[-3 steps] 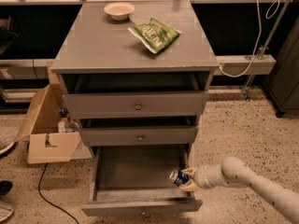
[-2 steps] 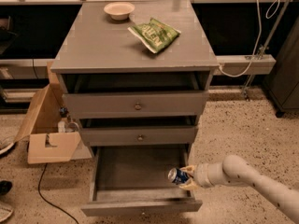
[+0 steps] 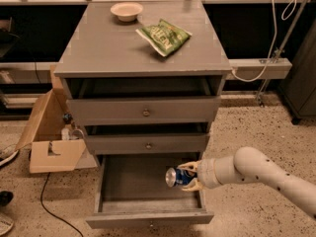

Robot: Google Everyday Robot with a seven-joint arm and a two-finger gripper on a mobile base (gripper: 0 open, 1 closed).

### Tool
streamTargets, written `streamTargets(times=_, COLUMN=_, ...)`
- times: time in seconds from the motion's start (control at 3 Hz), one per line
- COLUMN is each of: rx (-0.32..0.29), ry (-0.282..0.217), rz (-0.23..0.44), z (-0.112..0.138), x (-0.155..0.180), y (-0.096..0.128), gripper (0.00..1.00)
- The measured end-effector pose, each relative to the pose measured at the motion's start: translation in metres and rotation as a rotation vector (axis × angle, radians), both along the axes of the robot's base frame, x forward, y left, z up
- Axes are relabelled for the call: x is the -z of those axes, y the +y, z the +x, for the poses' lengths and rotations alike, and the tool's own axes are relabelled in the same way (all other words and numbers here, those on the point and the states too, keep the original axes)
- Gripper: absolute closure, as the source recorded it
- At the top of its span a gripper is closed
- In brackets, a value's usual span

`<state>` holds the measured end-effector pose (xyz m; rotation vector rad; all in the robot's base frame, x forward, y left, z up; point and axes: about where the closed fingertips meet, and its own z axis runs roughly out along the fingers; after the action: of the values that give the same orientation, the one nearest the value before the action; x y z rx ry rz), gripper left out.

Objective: Pick pepsi can from bottom drawer and place on counter

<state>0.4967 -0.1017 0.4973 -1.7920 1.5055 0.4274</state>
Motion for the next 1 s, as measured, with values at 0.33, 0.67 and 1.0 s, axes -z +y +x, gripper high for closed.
streamTargets(times=0.33, rx=-0.112, ry=-0.116, rz=-0.041, z=-0.005, x=-0.084, y=0.037, gripper=1.0)
streamTargets(times=0.67, rx=-0.112, ry=-0.116, rz=-0.041, z=-0.005, x=-0.084, y=0.037, gripper=1.0)
streamTargets(times=1.0, rx=-0.178, ry=-0.164, rz=-0.108, z=0.012, x=-0.118, y=0.053, gripper=1.0)
